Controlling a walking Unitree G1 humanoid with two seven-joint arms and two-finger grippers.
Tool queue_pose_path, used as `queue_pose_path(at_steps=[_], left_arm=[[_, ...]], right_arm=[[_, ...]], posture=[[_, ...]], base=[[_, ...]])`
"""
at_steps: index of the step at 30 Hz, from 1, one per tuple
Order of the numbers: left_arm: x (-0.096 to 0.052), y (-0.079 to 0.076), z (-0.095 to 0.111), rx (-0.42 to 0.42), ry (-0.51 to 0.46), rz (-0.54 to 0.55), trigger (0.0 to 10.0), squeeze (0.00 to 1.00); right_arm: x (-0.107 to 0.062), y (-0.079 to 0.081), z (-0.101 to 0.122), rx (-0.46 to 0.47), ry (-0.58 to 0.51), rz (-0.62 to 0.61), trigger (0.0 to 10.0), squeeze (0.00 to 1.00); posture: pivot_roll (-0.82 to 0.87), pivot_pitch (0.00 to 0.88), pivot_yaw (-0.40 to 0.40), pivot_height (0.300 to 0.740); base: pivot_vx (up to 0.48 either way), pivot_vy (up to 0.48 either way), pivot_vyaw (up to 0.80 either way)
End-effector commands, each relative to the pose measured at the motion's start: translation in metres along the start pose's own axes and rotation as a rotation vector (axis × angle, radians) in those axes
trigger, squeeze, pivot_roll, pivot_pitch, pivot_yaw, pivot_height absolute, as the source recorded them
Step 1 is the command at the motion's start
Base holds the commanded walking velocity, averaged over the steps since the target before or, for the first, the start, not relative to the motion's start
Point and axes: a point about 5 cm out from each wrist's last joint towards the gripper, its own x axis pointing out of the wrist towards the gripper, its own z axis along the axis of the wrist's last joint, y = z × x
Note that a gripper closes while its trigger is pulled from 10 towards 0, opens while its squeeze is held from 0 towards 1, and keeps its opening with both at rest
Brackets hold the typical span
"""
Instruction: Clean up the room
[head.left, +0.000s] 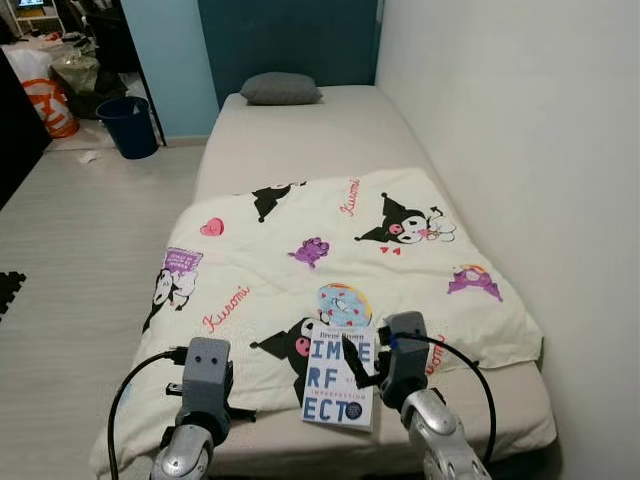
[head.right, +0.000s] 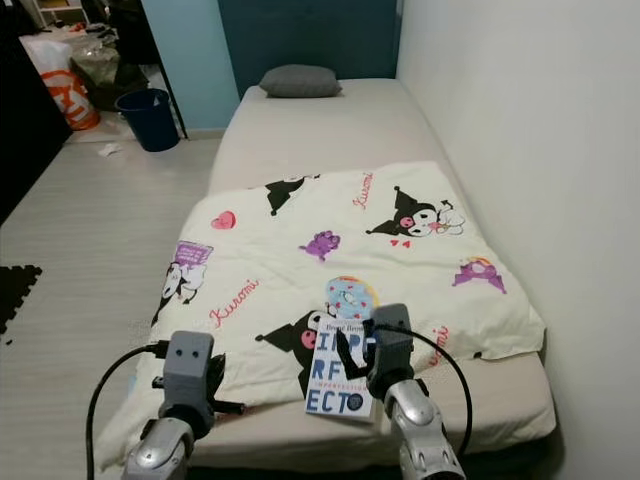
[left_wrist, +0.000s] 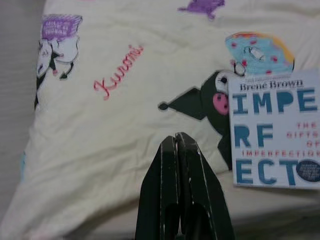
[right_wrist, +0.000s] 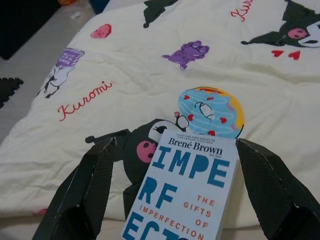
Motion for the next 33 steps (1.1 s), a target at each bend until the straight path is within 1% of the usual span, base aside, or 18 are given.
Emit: queue_pose_path(at_steps=[1,5,9,14,15,18,20,23,26,28,33], left_arm=[[-0.002,0.008,-0.009,0.006,0.045,0.026,10.0,0.0],[0.001,0.012,-0.008,0.02,0.034,0.024,10.0,0.0],[0.002,0.012,-0.007,0.034,0.029,0.017,10.0,0.0],[0.008,0.015,-0.001,0.038,0.012,0.008,10.0,0.0],[0.008,0.015,-0.001,0.038,0.012,0.008,10.0,0.0],[0.015,0.021,0.006,0.026,-0.02,0.019,10.0,0.0],[0.016,0.024,0.008,0.003,-0.021,0.041,10.0,0.0],[0.016,0.026,0.009,0.005,-0.028,0.044,10.0,0.0],[0.014,0.027,0.007,0.004,-0.023,0.049,10.0,0.0],[0.012,0.029,0.002,0.003,-0.008,0.061,10.0,0.0],[0.011,0.029,-0.001,-0.002,0.002,0.063,10.0,0.0]], right_arm=[[-0.001,0.001,-0.008,0.022,0.037,-0.01,10.0,0.0],[0.001,-0.003,-0.006,0.009,0.039,-0.034,10.0,0.0],[0.001,-0.005,-0.006,0.007,0.046,-0.05,10.0,0.0],[0.003,-0.011,-0.007,0.036,0.061,-0.131,10.0,0.0],[0.003,-0.011,-0.007,0.036,0.061,-0.131,10.0,0.0],[0.0,-0.024,-0.006,0.05,0.054,-0.25,10.0,0.0],[-0.002,-0.03,-0.007,0.025,0.055,-0.283,10.0,0.0],[-0.004,-0.033,-0.009,0.031,0.062,-0.287,10.0,0.0],[-0.005,-0.031,-0.012,0.049,0.073,-0.257,10.0,0.0],[-0.004,-0.027,-0.012,0.08,0.068,-0.229,10.0,0.0],[-0.002,-0.024,-0.012,0.082,0.074,-0.226,10.0,0.0]], posture=[[0.03,0.169,0.02,0.635],[0.03,0.171,0.014,0.635],[0.03,0.172,0.011,0.635],[0.03,0.173,0.015,0.635],[0.03,0.173,0.015,0.635],[0.02,0.173,0.024,0.635],[0.02,0.173,0.028,0.635],[0.02,0.173,0.03,0.635],[0.02,0.172,0.031,0.635],[0.02,0.171,0.027,0.621],[0.03,0.169,0.02,0.607]], base=[[0.0,0.0,0.0],[0.0,0.0,0.0],[0.0,0.0,0.0],[0.0,0.0,0.0],[0.0,0.0,0.0],[0.0,0.0,0.0],[0.0,0.0,0.0],[0.0,0.0,0.0],[0.0,0.0,0.0],[0.0,0.0,0.0],[0.0,0.0,0.0]])
